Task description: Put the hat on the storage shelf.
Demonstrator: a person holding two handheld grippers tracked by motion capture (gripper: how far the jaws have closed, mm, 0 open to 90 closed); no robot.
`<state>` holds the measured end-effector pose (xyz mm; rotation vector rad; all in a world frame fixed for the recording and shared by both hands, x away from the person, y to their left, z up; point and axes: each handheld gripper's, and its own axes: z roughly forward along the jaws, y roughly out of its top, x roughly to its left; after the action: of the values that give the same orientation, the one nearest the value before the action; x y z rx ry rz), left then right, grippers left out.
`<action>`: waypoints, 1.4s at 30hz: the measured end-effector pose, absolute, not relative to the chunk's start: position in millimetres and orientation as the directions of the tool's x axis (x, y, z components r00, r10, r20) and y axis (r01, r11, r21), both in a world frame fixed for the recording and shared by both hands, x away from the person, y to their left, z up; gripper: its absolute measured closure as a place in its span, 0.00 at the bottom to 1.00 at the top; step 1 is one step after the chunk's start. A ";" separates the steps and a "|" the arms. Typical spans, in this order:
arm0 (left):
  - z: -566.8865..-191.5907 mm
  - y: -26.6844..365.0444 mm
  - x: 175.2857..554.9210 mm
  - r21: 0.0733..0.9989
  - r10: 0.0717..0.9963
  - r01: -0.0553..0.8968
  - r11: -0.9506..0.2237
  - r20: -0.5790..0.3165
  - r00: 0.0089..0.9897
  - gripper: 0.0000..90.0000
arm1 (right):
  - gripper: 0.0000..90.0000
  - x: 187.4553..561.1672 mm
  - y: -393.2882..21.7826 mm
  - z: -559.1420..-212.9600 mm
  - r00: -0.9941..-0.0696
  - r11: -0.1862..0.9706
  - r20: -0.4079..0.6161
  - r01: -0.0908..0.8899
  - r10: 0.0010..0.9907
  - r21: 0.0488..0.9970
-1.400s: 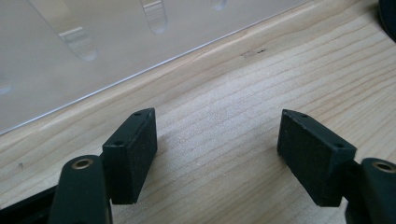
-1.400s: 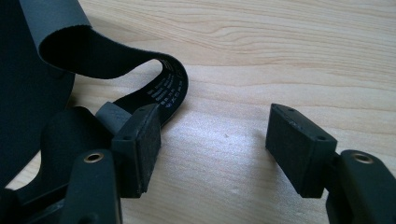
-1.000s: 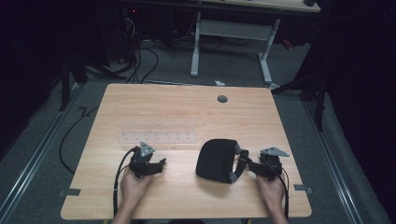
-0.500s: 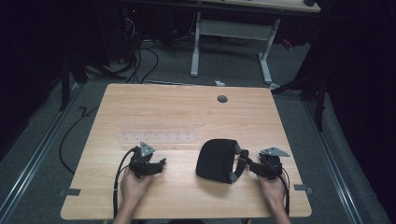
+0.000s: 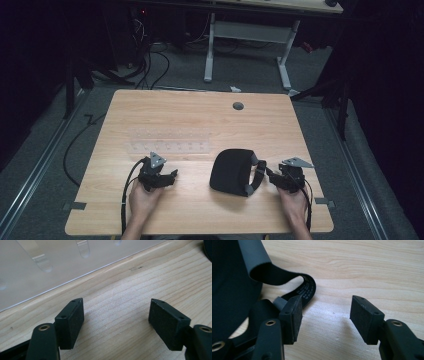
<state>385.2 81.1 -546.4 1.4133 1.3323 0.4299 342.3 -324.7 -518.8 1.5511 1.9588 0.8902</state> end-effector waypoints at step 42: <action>-546.4 80.8 385.3 0.852 0.867 0.471 0.228 -0.397 0.300 0.32 | 0.29 388.8 -277.1 -489.9 -0.507 0.156 0.240 0.619 0.827 0.769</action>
<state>385.3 80.8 -546.4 1.4096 1.3355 0.4314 388.8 -277.1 -489.9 1.4079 2.1950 1.2737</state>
